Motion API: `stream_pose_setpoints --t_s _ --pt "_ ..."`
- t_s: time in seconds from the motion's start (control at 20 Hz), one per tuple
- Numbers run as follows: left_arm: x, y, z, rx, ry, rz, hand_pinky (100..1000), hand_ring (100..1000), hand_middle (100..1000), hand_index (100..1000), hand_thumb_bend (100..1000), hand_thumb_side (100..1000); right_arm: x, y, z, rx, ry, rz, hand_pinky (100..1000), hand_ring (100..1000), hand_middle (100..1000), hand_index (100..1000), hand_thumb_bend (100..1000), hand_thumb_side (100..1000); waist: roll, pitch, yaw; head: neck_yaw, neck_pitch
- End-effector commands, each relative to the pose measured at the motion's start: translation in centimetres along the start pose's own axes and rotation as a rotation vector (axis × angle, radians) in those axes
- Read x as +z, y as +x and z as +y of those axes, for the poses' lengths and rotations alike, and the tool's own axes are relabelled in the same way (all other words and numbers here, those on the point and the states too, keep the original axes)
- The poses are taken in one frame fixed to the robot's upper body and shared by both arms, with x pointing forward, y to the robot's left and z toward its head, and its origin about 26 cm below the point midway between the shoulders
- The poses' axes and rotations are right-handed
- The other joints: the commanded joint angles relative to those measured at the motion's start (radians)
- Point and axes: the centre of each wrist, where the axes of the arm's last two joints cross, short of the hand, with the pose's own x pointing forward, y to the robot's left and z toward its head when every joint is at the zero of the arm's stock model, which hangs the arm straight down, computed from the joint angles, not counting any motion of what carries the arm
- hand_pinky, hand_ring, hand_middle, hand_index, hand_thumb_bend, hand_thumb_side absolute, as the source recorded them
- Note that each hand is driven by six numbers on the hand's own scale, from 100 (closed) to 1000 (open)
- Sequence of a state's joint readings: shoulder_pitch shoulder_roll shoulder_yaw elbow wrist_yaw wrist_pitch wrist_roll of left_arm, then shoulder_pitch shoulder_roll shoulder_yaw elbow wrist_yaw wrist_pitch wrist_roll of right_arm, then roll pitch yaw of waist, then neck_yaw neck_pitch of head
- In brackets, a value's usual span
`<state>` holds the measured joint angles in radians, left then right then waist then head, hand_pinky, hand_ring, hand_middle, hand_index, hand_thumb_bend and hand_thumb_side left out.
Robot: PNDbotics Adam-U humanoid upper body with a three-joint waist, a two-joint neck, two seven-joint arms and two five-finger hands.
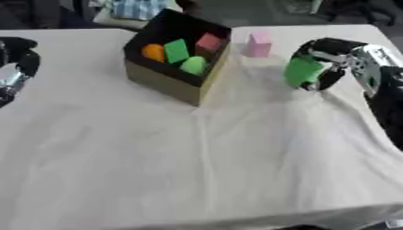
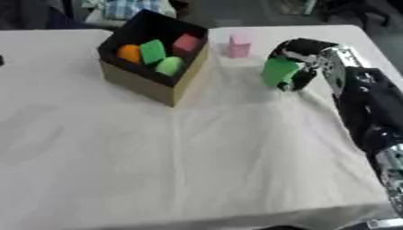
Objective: Pick up objects on the table and place them in the box.
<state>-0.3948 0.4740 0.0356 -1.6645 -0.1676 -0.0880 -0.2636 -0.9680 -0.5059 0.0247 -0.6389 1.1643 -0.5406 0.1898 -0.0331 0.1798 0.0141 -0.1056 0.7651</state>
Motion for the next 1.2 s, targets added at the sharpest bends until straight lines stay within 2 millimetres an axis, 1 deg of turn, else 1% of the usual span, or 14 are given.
stream_pose_setpoints --t_s 0.05,0.25,0.35,0.5,0.6,0.7,0.85,0.95,1.0,1.15,1.2 --pt "-0.1 0.5 1.1 -0.024 0.014 -0.016 832 680 601 785 352 688 0.7 -0.7 -3.8 0.034 -0.146 -0.006 730 731 553 550 100 100 0.000 -0.009 -0.001 0.003 0.005" --pt "0.0 0.5 1.2 -0.026 0.013 -0.015 832 680 601 785 352 688 0.5 0.3 -6.9 0.029 -0.273 -0.064 722 719 531 538 100 100 -0.003 -0.011 -0.003 0.003 0.005" --pt "0.0 0.5 1.1 -0.026 0.012 -0.015 832 680 601 784 358 686 0.2 1.3 -9.1 0.021 -0.357 -0.112 719 715 529 536 100 100 -0.004 -0.013 -0.003 0.001 0.005" --pt "-0.1 0.6 1.0 -0.023 0.008 -0.017 832 680 601 784 352 687 -0.7 3.5 -12.0 0.007 -0.441 -0.188 718 715 534 541 100 100 -0.006 -0.015 -0.002 -0.005 0.005" --pt "-0.1 0.6 1.0 -0.021 0.005 -0.021 832 680 601 784 352 686 -1.4 5.1 -13.4 0.001 -0.466 -0.238 719 717 537 549 100 100 -0.006 -0.017 0.002 -0.011 0.005" --pt "-0.2 0.7 0.9 -0.018 0.002 -0.025 832 680 601 784 352 686 -2.3 6.8 -14.4 -0.003 -0.472 -0.279 720 719 543 557 100 100 -0.006 -0.018 0.008 -0.019 0.005" --pt "-0.4 0.8 0.7 -0.015 -0.004 -0.032 832 680 601 784 352 685 -3.7 8.9 -15.0 -0.006 -0.458 -0.321 721 721 553 571 100 100 -0.004 -0.019 0.019 -0.029 0.005" --pt "-0.5 0.9 0.6 -0.010 -0.008 -0.036 832 680 601 784 351 686 -4.6 10.1 -14.9 -0.016 -0.447 -0.335 719 720 552 572 100 100 -0.004 -0.020 0.029 -0.039 0.005" --pt "-0.5 0.9 0.5 -0.007 -0.010 -0.038 832 680 601 784 351 686 -5.0 10.6 -14.7 -0.017 -0.437 -0.340 722 727 570 598 100 100 -0.003 -0.020 0.033 -0.043 0.005" --pt "-0.7 1.0 0.3 0.000 -0.019 -0.044 832 680 601 784 351 687 -6.4 12.3 -13.8 0.002 -0.392 -0.357 726 736 604 639 100 100 -0.001 -0.020 0.045 -0.056 0.005" --pt "-0.7 1.0 0.2 0.001 -0.020 -0.046 832 680 600 784 351 687 -6.8 12.8 -13.5 0.007 -0.381 -0.362 730 745 648 694 100 100 0.000 -0.020 0.048 -0.059 0.005"
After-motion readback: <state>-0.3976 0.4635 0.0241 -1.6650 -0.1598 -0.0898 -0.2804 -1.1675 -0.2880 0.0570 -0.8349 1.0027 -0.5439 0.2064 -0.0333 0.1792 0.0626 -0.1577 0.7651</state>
